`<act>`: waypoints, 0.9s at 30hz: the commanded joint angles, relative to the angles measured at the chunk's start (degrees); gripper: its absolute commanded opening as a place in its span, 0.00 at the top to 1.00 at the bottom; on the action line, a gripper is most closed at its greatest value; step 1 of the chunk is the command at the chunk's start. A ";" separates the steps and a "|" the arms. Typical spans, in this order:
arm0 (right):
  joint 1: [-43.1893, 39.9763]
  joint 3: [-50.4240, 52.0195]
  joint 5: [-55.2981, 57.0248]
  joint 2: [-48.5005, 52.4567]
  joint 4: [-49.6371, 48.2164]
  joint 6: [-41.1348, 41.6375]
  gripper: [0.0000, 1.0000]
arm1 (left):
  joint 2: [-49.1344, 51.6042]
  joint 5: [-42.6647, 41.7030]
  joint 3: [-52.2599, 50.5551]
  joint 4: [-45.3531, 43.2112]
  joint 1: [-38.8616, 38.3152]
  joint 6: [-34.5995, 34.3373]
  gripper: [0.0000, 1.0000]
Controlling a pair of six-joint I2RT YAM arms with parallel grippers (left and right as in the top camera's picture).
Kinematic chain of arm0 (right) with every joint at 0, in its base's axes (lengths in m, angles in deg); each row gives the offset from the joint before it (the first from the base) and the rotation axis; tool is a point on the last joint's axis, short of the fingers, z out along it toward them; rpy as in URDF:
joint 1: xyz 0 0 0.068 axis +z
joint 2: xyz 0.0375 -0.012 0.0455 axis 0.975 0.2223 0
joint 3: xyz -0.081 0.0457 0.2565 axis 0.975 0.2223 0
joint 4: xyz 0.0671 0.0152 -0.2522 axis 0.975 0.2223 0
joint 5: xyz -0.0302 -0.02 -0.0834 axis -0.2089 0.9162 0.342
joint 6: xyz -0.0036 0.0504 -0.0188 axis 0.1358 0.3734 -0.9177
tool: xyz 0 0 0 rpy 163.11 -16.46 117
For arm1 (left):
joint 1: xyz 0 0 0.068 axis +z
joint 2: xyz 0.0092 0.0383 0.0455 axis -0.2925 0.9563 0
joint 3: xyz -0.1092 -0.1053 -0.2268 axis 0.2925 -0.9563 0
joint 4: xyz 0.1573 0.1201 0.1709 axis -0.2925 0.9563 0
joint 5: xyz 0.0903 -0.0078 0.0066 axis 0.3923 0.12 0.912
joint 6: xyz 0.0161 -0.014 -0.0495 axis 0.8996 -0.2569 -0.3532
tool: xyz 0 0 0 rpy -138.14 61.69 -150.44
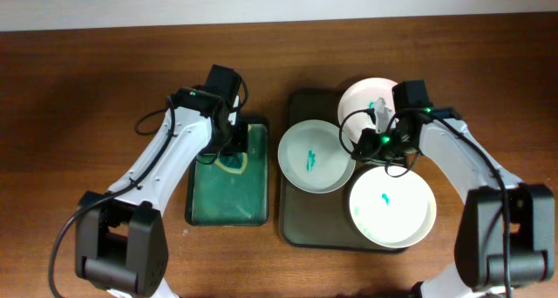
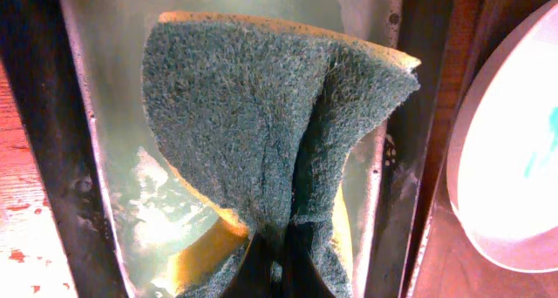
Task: Clean dirty plates on tray and stack at the side
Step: 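Lift the sponge over the middle white plate held by the right gripper, then scrub the middle white plate with the sponge in the left gripper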
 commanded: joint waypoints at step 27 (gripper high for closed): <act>4.79 -0.50 18.18 7.69 -1.51 13.27 0.96 | 20.79 -19.56 5.77 -19.26 -18.05 -9.70 1.00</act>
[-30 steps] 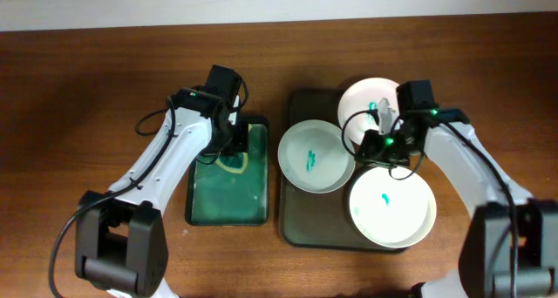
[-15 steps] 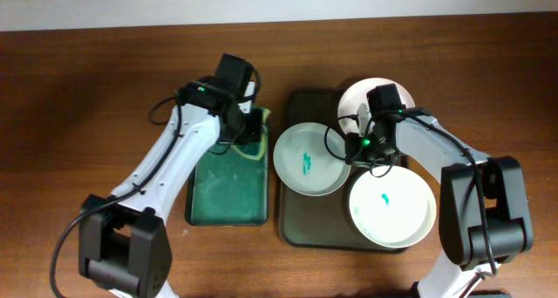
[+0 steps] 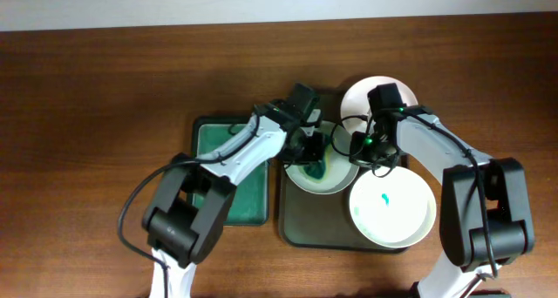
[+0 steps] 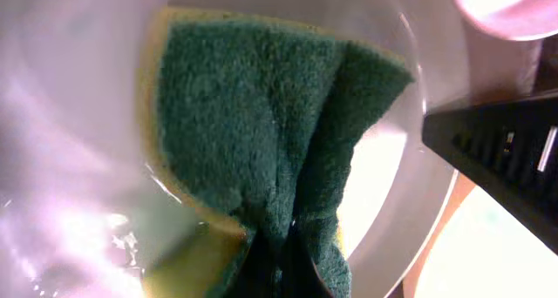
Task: Clean dirty plates on tray and stack at the side
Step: 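Scrub the middle white plate with the sponge in the left gripper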
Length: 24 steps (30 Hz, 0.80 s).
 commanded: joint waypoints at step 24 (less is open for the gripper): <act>-0.11 0.74 4.11 0.87 0.63 0.83 0.96 | 9.64 -12.92 6.67 -1.90 -6.73 5.38 1.00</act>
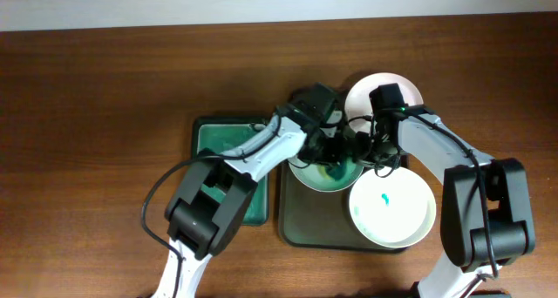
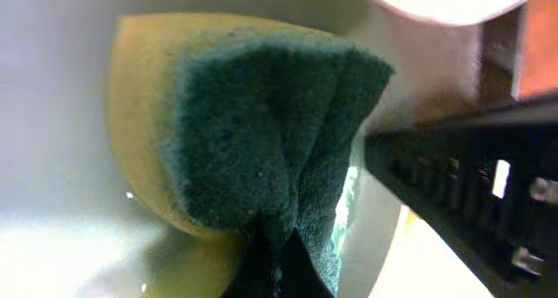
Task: Clean dirty plates on tray and stack at the side
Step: 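Scrub the middle white plate with the sponge in the left gripper, then return the sponge to the water tray with the left gripper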
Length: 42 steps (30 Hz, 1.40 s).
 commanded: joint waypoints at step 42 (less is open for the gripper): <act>0.11 0.74 1.64 1.01 0.31 0.09 0.96 | -16.68 36.81 4.61 36.79 16.72 -0.42 1.00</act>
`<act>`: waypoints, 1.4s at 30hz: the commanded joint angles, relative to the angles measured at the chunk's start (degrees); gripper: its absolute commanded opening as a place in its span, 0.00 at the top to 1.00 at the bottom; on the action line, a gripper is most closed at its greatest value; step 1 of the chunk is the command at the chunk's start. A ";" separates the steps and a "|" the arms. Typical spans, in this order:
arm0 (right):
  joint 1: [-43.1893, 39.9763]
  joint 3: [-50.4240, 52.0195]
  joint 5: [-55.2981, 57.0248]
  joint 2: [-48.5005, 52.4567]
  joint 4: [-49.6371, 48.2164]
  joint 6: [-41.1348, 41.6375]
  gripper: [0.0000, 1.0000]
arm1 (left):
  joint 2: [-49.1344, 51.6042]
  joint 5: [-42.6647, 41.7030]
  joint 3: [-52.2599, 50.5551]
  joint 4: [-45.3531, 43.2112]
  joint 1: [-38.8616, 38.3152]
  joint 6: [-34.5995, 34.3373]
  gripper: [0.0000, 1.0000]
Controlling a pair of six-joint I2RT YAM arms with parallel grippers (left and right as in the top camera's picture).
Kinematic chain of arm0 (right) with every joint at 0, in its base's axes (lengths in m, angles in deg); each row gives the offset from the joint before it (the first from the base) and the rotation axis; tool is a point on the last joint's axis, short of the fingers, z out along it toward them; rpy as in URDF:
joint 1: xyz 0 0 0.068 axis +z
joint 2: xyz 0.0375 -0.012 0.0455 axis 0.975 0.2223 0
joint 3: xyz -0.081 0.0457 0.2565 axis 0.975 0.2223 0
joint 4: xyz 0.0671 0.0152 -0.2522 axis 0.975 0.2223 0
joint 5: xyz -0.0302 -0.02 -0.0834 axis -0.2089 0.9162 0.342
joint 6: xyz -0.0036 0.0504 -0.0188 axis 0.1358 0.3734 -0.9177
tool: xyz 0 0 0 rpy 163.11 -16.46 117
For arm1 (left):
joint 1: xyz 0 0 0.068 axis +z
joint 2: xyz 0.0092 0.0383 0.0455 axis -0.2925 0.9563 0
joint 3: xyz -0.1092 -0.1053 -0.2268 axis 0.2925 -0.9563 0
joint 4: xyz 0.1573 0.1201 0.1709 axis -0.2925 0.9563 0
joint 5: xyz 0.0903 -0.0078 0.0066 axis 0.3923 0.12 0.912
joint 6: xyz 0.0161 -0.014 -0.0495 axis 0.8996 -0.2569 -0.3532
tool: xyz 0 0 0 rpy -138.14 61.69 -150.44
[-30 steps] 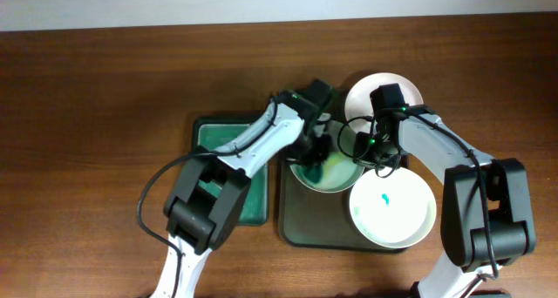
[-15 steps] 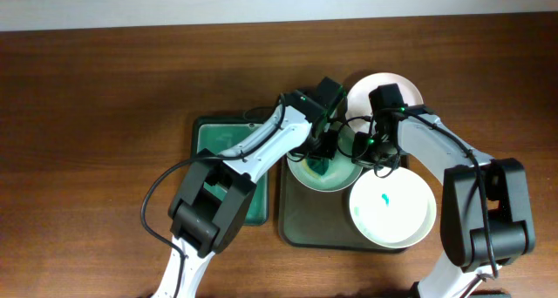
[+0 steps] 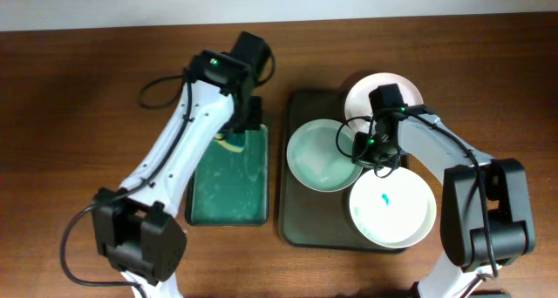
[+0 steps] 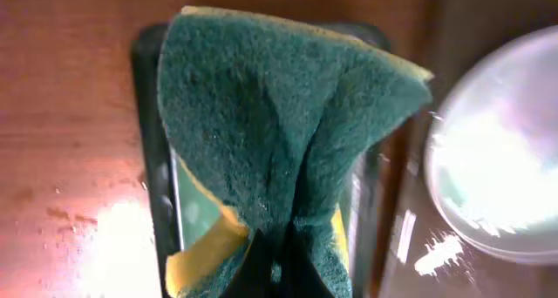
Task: Clean dirty plates on tray and stack at the side
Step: 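Return the sponge to the water tray with the left gripper, then lift the cleaned plate with the right gripper and set it right of the tray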
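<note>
My left gripper (image 3: 238,131) is shut on a folded green and yellow sponge (image 4: 279,132), held over the far end of the green water basin (image 3: 228,180). On the dark tray (image 3: 301,224) lie three white plates. The left plate (image 3: 321,159) looks wiped, with a wet pale green sheen. The near right plate (image 3: 392,209) carries a green smear. The far plate (image 3: 380,95) is partly hidden by my right arm. My right gripper (image 3: 364,147) sits pinched on the left plate's right rim.
The basin's dark rim (image 4: 150,159) and wet brown tabletop (image 3: 105,115) show under the sponge in the left wrist view. Tray and basin lie side by side with a narrow gap. The right arm lies across the far plate.
My left gripper, with the sponge, has gone from inside the left plate back to the far end of the green basin. The plate's green smear is gone. The right gripper has stayed put.
First the sponge was held in the basin's water while the left plate bore a green smear. Then the sponge was pressed into that plate, then against its right side beside the right gripper. Now the plate is wiped and the sponge is over the basin.
</note>
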 commanded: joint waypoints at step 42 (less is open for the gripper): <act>41.46 -0.07 73.40 -27.98 10.27 -1.88 0.96 | -20.63 -8.55 -25.86 -17.92 5.38 -0.70 0.01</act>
